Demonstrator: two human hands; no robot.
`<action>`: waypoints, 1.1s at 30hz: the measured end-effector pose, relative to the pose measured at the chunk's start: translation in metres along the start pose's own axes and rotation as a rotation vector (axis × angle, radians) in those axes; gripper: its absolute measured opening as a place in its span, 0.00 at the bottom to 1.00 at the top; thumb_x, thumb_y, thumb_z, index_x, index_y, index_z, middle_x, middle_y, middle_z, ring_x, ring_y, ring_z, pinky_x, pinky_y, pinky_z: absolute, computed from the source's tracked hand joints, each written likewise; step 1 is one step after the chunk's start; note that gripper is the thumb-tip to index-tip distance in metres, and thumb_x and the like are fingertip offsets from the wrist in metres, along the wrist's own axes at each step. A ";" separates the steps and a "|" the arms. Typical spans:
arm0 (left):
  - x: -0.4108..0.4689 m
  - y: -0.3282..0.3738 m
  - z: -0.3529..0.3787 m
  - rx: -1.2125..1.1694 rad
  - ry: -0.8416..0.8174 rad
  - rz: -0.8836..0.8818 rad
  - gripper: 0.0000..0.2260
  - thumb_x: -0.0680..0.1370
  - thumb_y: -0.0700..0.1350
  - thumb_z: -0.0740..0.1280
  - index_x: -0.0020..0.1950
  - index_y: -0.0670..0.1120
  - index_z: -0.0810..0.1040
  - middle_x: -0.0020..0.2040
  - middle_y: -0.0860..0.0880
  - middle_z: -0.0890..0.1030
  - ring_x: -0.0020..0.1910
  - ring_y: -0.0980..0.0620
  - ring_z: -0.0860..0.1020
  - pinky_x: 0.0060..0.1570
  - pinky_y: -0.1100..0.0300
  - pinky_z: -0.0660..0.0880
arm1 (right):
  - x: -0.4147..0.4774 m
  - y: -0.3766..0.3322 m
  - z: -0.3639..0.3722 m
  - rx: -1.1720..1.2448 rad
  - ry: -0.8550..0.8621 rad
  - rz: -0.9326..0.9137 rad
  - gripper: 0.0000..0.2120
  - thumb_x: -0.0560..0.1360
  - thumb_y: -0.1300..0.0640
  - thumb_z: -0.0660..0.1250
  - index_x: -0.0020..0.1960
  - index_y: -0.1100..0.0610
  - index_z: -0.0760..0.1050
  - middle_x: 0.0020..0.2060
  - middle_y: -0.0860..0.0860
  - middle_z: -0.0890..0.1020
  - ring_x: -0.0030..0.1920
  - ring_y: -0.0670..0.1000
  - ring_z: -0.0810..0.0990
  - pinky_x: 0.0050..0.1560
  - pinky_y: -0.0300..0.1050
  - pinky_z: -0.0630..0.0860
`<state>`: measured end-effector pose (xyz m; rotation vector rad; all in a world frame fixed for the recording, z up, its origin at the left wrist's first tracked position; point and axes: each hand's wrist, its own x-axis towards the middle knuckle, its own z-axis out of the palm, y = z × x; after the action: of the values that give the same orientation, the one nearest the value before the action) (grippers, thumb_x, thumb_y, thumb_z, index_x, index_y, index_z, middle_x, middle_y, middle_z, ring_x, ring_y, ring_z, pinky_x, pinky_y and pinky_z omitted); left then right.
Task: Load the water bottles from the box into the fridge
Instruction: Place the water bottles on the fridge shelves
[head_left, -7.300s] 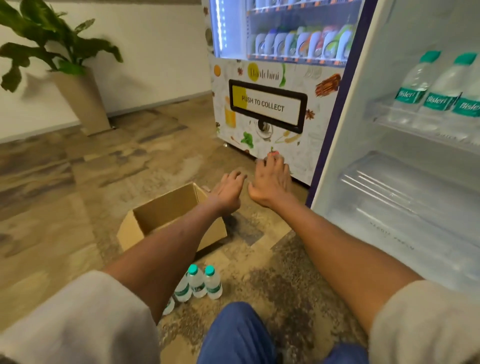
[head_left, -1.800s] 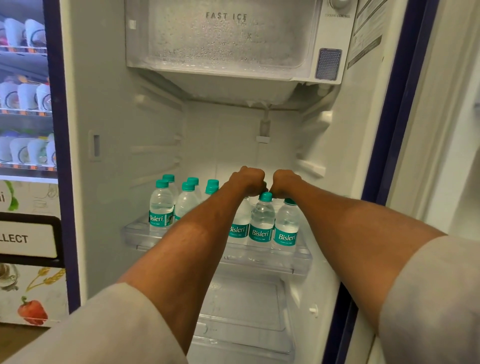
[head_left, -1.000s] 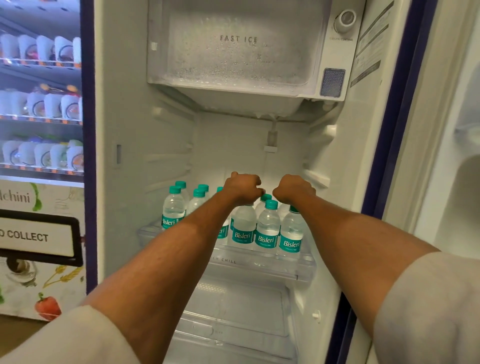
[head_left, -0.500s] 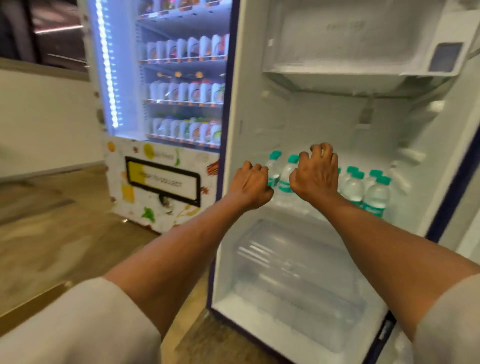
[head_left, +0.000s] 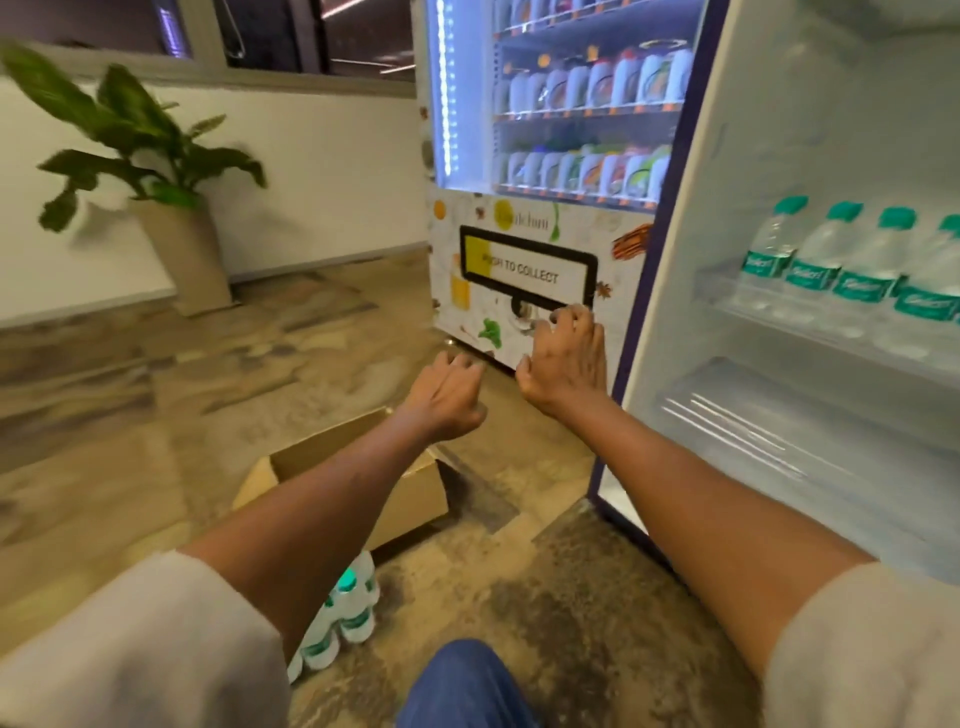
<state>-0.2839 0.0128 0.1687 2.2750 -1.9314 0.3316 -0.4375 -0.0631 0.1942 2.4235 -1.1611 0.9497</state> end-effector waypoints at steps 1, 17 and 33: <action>-0.011 -0.012 0.008 0.000 -0.022 -0.028 0.24 0.73 0.52 0.62 0.67 0.45 0.70 0.63 0.42 0.73 0.60 0.40 0.70 0.56 0.46 0.73 | -0.005 -0.014 0.007 0.017 -0.036 -0.005 0.20 0.67 0.49 0.67 0.54 0.58 0.75 0.56 0.60 0.75 0.60 0.62 0.69 0.55 0.54 0.69; -0.141 -0.119 0.161 0.084 -0.481 -0.297 0.23 0.74 0.48 0.64 0.69 0.48 0.68 0.65 0.45 0.72 0.61 0.43 0.68 0.55 0.49 0.73 | -0.117 -0.154 0.152 0.306 -0.609 -0.145 0.24 0.71 0.55 0.66 0.65 0.57 0.68 0.62 0.59 0.68 0.63 0.60 0.63 0.64 0.54 0.64; -0.171 -0.151 0.248 0.131 -0.560 -0.244 0.26 0.72 0.59 0.70 0.63 0.46 0.73 0.56 0.44 0.77 0.54 0.45 0.76 0.51 0.52 0.72 | -0.156 -0.217 0.268 0.507 -1.098 -0.271 0.37 0.74 0.65 0.66 0.75 0.42 0.56 0.72 0.56 0.60 0.68 0.61 0.62 0.61 0.57 0.72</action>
<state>-0.1419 0.1401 -0.1088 2.8858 -1.8465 -0.2439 -0.2238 0.0286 -0.1043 3.5333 -0.8178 -0.3267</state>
